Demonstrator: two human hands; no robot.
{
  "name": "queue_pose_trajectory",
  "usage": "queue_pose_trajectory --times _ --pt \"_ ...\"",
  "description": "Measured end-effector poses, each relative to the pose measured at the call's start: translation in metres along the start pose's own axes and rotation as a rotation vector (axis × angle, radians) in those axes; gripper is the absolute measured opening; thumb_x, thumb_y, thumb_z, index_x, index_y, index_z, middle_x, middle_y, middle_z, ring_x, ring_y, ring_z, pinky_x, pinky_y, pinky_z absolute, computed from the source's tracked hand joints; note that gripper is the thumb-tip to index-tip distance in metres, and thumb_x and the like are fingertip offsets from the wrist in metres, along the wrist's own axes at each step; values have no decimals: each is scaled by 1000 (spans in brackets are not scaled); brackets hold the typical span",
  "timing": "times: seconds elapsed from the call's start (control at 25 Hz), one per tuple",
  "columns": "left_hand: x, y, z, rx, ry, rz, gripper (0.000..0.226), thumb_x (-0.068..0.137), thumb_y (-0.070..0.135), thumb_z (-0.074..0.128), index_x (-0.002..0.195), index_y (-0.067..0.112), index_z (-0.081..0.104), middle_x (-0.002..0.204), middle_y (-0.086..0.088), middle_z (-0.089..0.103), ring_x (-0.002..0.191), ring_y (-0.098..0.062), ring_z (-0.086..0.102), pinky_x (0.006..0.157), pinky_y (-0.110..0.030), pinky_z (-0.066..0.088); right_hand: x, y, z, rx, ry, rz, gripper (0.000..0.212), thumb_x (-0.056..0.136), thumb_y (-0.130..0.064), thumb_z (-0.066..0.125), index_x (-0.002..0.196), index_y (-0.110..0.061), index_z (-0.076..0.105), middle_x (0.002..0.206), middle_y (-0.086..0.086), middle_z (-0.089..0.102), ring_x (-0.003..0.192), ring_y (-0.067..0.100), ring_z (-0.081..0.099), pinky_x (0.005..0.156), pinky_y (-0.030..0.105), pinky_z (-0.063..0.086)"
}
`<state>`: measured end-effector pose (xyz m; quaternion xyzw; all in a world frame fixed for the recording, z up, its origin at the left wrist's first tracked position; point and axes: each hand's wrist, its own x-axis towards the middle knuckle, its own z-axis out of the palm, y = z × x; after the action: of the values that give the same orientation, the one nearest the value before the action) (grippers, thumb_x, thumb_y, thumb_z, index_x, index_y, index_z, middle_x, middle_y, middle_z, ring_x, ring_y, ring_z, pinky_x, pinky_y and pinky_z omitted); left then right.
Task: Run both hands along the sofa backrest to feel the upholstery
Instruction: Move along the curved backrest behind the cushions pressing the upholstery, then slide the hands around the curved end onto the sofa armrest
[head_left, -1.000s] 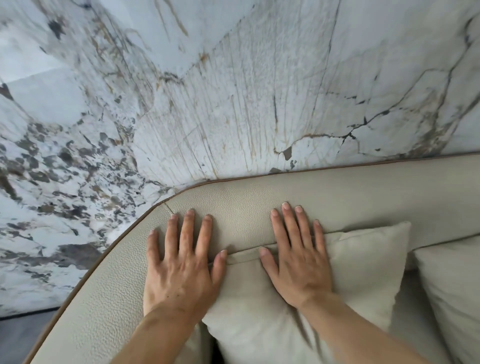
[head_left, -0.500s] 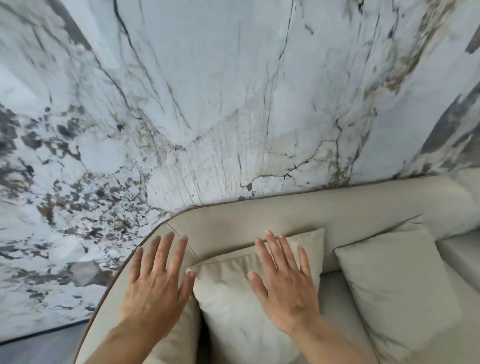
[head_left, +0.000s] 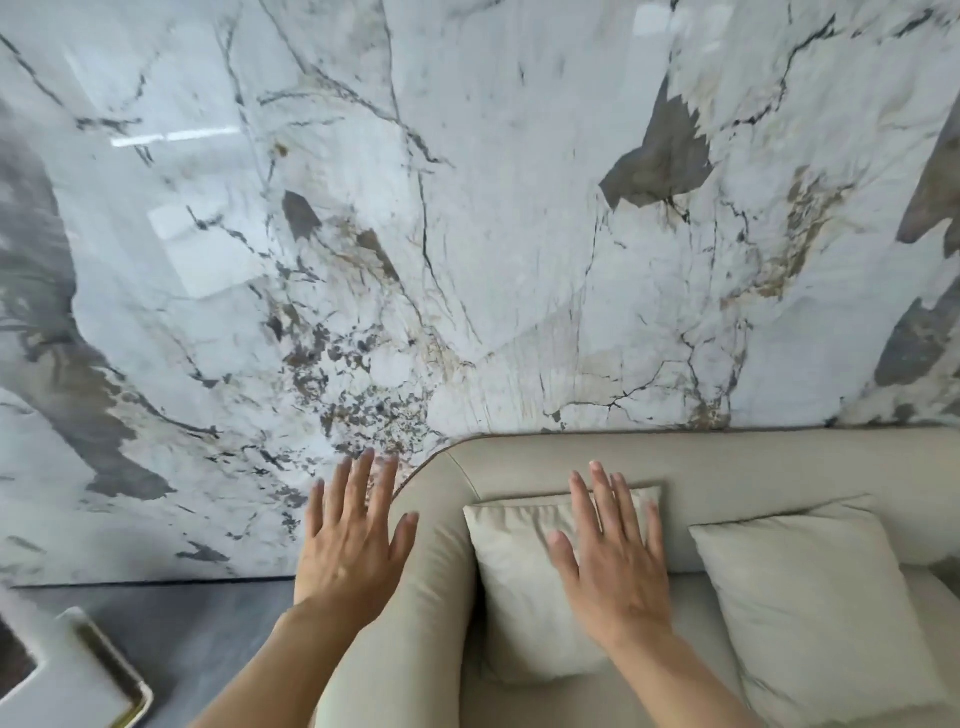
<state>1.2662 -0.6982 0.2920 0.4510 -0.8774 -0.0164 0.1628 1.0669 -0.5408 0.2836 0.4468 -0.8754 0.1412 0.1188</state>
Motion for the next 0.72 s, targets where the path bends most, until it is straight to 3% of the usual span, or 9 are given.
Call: queue_pose_trajectory --times 0.24,0.36,0.52,0.64,0.72 --pt "-43 6 -45 13 67 -37 64 95 52 27 152 26 12 161 -3 15 148 -24 5 120 -46 0 -54 -2 -37 36 -26 -19 68 87 -50 20 144 -17 37 155 7 29 142 26 27 114 55 20" --pt "-37 13 -41 2 30 40 65 94 52 26 151 26 11 162 -3 12 148 -24 2 120 -46 -3 -64 -4 -36 40 -7 35 65 89 -50 26 146 -19 33 156 6 26 143 25 23 115 54 15" --pt "-7 18 -14 -47 14 164 65 94 52 28 152 26 12 161 -4 15 148 -25 4 120 -46 -2 -63 -3 -25 -19 -15 154 63 92 -47 38 149 -23 24 159 3 20 146 23 14 116 51 5" --pt "31 6 11 -78 -41 293 65 95 51 28 152 24 12 161 -5 15 148 -25 4 120 -47 0 -58 -16 -14 -75 -19 309 66 91 -48 33 150 -24 19 160 3 15 146 23 13 117 51 6" --pt "59 -6 26 -85 -106 391 65 95 51 25 152 24 10 162 -5 13 148 -25 3 120 -48 0 -55 -34 -7 -77 -30 443 66 93 -49 30 151 -25 10 161 0 6 147 21 4 117 49 -3"
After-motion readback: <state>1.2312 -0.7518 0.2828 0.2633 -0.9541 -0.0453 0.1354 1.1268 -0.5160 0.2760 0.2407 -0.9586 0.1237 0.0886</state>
